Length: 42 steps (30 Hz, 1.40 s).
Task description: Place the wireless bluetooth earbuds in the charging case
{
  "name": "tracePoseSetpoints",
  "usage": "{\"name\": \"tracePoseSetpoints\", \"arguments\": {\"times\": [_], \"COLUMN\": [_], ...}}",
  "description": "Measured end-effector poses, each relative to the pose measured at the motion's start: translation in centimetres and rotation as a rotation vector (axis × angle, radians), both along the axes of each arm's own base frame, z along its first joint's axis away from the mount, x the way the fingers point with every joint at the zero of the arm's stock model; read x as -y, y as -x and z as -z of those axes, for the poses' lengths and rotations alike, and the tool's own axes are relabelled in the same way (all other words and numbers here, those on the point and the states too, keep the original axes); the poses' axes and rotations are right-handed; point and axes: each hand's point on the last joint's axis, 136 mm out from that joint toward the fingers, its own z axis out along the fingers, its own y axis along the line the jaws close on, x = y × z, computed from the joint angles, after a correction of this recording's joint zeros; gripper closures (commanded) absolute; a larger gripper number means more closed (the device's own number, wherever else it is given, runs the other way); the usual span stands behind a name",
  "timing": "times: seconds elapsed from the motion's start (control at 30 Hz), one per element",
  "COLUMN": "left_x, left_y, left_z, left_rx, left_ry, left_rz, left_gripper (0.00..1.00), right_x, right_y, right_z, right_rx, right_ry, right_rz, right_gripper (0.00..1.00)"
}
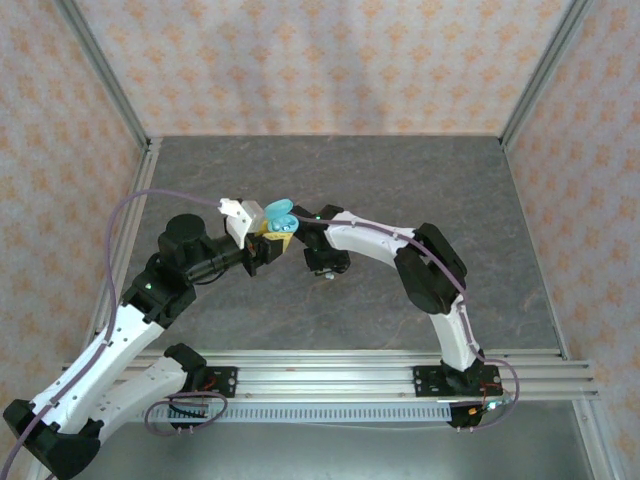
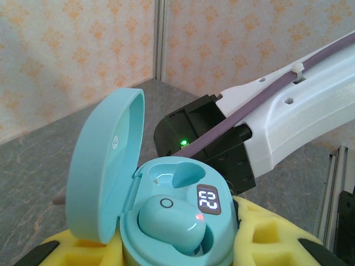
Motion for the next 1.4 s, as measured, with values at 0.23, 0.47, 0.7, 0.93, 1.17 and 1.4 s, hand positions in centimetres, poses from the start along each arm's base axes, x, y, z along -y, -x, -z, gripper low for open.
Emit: {"name": "tracePoseSetpoints", "arguments": {"times": [0.23, 0.47, 0.7, 0.93, 1.17, 1.4], "left_x": [0.0, 0.0, 0.0, -0.2, -0.2, 0.0], "left_y": [0.0, 0.0, 0.0, 0.2, 0.2, 0.1], "left_z": [0.0, 0.0, 0.0, -0.1, -0.1, 0.1], "left_rx": [0.000, 0.000, -0.002, 0.005, 0.006, 0.000], "left_ry": [0.000, 0.000, -0.001, -0.003, -0.005, -0.007], "left_rz": [0.000, 0.000, 0.000, -0.001, -0.002, 0.003], "left_gripper": [1.00, 1.00, 1.00, 1.00, 1.00, 1.00], "right_x": [-0.7, -0.5, -0.3, -0.2, 0.0, 2.3], "right_y": [0.4, 0.6, 0.6, 0.5, 0.3, -0.7], "right_z": [0.2, 1.1, 1.7, 1.9, 1.7, -2.7], "right_rx": [0.002, -0.013, -0.017, -0.015, -0.011, 0.014], "right_ry": [0.009, 0.030, 0.050, 0.062, 0.069, -0.031], "right_rz": [-0.022, -0.025, -0.034, -0.041, -0.046, 0.034], "right_gripper": [0.70, 0.72, 0.73, 0.78, 0.83, 0.86]}}
